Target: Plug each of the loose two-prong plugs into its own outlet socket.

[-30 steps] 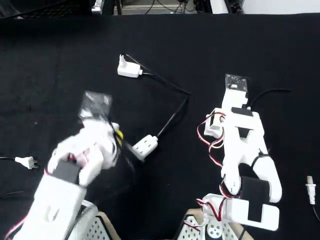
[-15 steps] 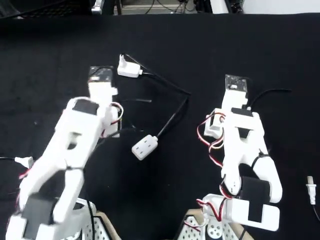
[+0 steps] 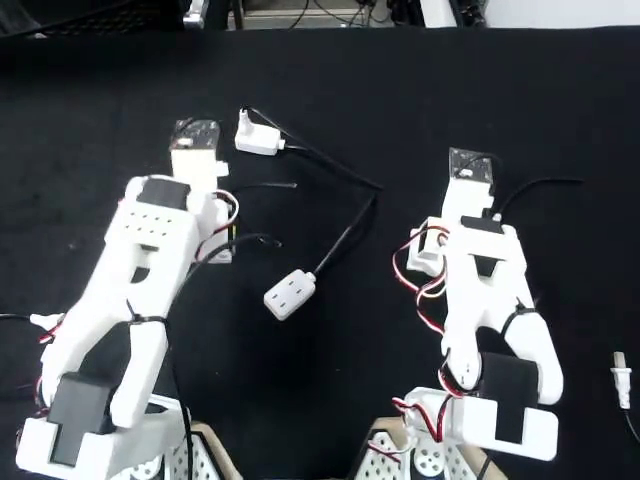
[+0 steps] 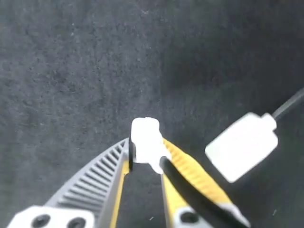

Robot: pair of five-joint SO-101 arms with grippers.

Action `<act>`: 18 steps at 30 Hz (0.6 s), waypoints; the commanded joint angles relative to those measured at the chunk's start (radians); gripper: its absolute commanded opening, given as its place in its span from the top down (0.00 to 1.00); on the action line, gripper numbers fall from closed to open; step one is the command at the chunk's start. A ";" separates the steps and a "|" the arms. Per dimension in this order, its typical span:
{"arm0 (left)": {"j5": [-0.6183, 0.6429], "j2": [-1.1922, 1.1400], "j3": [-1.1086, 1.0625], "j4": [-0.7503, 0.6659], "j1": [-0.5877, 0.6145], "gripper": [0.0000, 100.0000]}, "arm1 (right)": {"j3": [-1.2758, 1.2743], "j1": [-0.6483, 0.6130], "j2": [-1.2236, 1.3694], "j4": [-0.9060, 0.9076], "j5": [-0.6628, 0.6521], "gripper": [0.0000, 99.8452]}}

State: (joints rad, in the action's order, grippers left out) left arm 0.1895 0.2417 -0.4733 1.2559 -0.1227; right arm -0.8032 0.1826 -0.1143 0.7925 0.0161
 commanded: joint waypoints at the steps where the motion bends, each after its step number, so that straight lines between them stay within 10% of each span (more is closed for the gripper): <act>1: 0.195 0.032 -0.073 -0.158 0.002 0.97 | 0.002 -0.017 -0.002 -0.012 0.000 0.99; 7: 0.423 0.112 -0.120 -0.203 0.013 0.97 | 0.002 -0.017 -0.002 -0.014 0.000 0.99; 18: 0.368 0.575 -0.449 -0.350 0.013 0.97 | 0.002 -0.017 -0.001 -0.014 0.000 0.99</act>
State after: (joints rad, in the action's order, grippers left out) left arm 0.5869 0.6651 -0.8339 0.9766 -0.1197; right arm -0.8032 0.1795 -0.1143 0.7925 0.0161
